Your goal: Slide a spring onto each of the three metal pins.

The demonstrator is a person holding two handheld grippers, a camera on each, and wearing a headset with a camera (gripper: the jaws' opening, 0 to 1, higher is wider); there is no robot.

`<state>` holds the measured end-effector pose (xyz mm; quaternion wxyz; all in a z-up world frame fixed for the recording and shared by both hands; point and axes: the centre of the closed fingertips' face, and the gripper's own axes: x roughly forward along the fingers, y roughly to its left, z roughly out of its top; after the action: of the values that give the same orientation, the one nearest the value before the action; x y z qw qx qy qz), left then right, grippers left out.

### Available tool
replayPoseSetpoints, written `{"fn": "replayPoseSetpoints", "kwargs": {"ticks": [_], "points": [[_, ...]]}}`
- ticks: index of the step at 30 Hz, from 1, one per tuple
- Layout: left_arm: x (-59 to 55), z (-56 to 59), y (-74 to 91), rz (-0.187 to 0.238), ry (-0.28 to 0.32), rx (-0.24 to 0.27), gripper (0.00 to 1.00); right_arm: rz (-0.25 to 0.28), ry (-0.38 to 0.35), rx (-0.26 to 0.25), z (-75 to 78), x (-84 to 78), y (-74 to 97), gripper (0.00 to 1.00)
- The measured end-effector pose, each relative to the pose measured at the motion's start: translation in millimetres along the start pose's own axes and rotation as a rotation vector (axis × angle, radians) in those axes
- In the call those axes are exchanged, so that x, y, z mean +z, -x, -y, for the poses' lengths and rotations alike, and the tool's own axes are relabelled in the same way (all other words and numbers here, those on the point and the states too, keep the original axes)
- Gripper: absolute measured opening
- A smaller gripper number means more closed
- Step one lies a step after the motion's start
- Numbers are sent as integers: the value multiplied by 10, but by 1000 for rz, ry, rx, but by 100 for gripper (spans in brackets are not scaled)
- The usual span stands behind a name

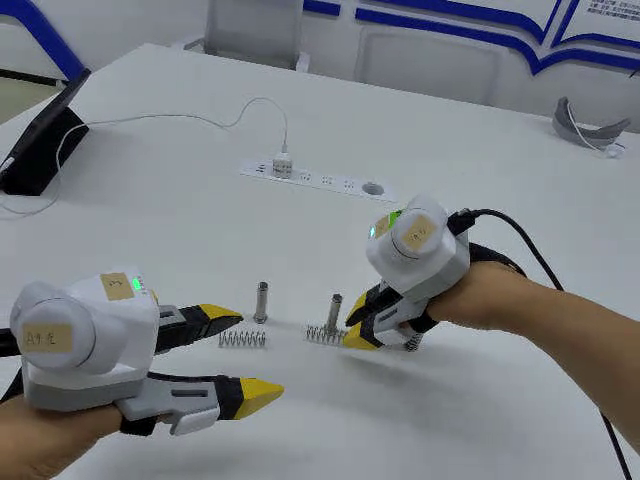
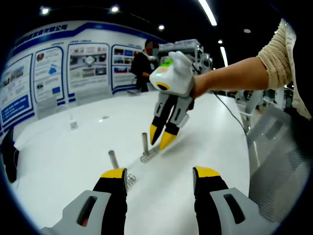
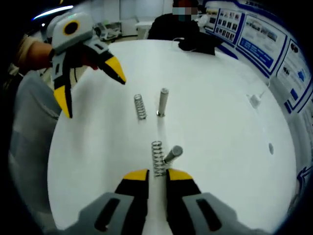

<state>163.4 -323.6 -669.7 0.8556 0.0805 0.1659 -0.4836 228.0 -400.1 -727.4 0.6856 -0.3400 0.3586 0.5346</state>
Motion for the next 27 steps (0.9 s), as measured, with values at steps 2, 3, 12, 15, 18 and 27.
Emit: {"fn": "replayPoseSetpoints", "kwargs": {"ticks": [2,3,12,15,18,27], "points": [[0,-2,-2,0,0,0,55,-4,1,4,12,-8,-27,15],[0,-6,-3,1,0,0,55,-7,2,6,13,-12,-40,15],[-18,-22,-3,-2,2,1,55,-37,-3,25,-7,-70,-120,12],[-21,-22,-1,-3,1,0,55,-41,-10,32,-16,-83,-136,12],[-18,-17,-1,-4,0,0,54,-42,-22,33,-21,-83,-132,12],[-3,17,-23,-6,-11,-12,54,-56,2,48,-150,-82,-29,12]]}}
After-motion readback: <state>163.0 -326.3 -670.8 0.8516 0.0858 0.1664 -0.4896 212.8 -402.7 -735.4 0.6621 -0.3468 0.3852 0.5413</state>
